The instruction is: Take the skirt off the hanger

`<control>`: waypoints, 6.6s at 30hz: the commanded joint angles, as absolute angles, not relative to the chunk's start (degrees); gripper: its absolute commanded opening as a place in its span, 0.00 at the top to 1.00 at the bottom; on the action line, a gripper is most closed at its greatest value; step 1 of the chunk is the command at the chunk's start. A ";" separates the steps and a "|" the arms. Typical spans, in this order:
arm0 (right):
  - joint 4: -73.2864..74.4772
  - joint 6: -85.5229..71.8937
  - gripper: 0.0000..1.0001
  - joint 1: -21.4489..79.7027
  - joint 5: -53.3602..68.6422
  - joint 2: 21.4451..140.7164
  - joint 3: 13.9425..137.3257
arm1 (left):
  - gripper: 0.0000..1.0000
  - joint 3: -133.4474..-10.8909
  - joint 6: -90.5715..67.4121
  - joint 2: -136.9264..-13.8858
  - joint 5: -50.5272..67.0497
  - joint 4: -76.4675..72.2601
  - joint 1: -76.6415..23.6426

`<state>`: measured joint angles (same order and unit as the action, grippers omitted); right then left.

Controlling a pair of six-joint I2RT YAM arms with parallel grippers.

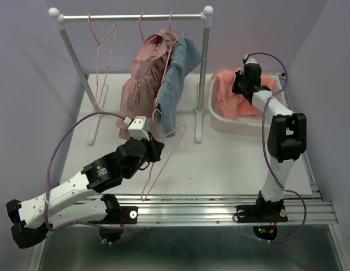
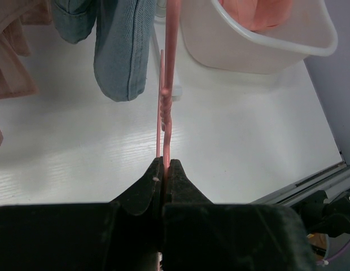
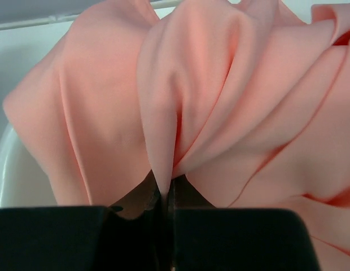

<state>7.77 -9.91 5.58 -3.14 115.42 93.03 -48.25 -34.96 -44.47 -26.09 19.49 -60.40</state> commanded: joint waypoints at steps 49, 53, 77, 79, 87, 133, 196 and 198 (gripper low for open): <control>-11.09 -8.18 0.55 5.27 -14.94 89.04 69.95 | 1.00 -53.61 -32.26 -46.84 -26.10 12.31 -60.64; -4.33 -8.88 0.00 5.27 -16.07 86.05 72.24 | 1.00 -54.14 -32.26 -47.81 -25.05 11.25 -60.64; 26.72 -25.31 0.00 5.27 -10.90 56.52 60.66 | 1.00 -66.68 -26.90 -58.61 -33.83 13.53 -63.28; 26.72 -25.05 0.00 5.27 -10.46 55.03 59.51 | 1.00 -69.60 -25.76 -60.46 -35.50 14.67 -63.28; 27.86 -24.78 0.00 5.27 -9.49 52.03 57.31 | 1.00 -87.41 -17.16 -72.66 -47.44 14.68 -63.37; 26.02 -24.26 0.00 5.27 -10.81 48.43 55.20 | 1.00 -131.75 7.12 -112.94 -25.76 1.06 -39.64; 25.14 -23.64 0.00 5.27 -6.59 47.20 53.70 | 0.02 -117.86 3.17 -93.77 -14.59 17.93 -38.77; 25.05 -23.47 0.00 5.27 -6.33 47.02 53.61 | 0.04 -119.17 2.90 -95.27 -13.63 18.71 -37.45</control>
<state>28.21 -24.23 5.58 -7.31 47.35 54.26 -115.81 3.53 -92.68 -17.89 17.85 -39.40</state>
